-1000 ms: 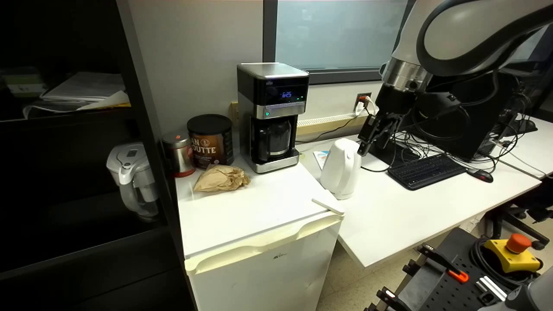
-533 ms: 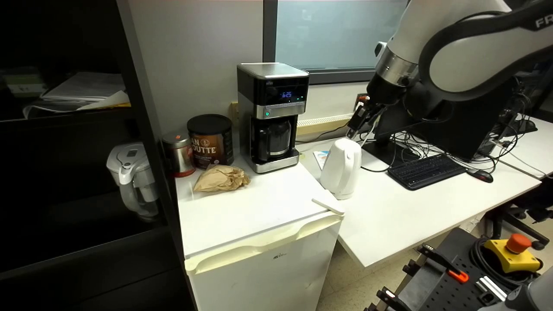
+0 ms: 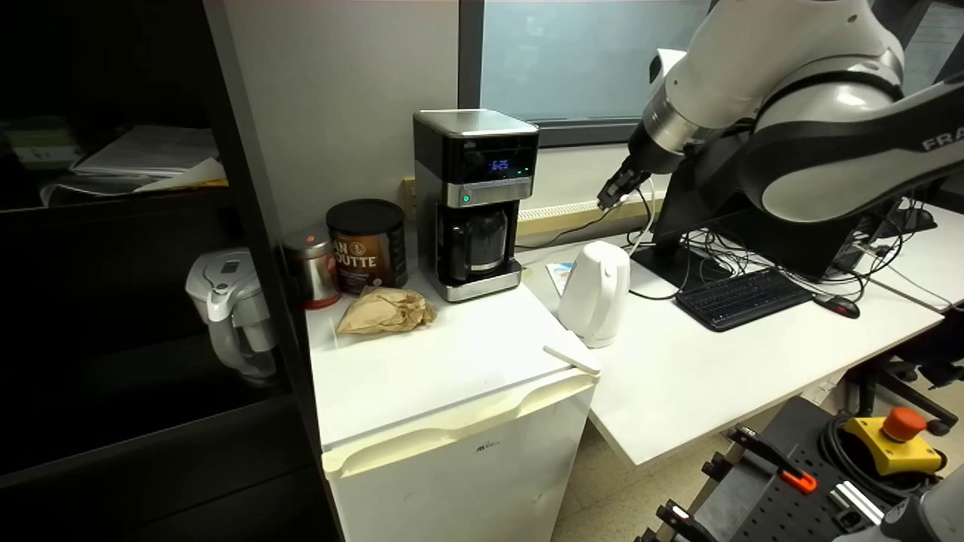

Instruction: Press a button on the coffee maker

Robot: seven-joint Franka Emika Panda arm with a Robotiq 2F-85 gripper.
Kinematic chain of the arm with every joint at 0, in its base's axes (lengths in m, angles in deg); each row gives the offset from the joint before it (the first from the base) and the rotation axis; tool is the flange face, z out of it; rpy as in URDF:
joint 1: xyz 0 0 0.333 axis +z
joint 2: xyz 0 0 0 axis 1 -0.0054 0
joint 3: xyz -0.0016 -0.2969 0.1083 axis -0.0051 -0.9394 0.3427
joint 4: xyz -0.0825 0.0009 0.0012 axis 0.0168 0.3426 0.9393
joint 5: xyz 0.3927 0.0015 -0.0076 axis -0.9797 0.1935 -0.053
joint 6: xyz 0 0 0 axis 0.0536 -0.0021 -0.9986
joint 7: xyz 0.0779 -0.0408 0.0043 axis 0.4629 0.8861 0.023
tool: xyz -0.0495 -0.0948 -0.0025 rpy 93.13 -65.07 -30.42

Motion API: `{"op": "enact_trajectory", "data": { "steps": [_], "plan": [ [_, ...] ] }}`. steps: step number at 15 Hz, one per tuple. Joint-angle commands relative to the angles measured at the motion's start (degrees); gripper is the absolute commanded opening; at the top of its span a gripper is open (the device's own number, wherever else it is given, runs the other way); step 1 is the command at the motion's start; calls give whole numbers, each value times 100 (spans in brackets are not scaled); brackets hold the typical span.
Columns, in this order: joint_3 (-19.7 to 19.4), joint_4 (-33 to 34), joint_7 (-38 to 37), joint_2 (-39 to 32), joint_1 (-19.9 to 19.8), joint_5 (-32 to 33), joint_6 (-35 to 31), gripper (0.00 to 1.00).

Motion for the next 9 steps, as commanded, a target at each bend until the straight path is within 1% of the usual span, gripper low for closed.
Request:
{"op": "enact_trajectory", "data": {
  "steps": [1, 4, 6, 8, 9],
  "plan": [
    [780, 124, -1088, 12, -894, 1076, -256, 28],
    [1350, 300, -1947, -39, -1470, 1897, -283, 5],
    [1704, 441, -2527, -48, -1810, 2445, -275, 0],
    [2024, 629, -3085, -100, -2118, 2975, -243, 0],
    [2164, 719, -3345, -132, -2250, 3219, -223, 2]
  ]
}}
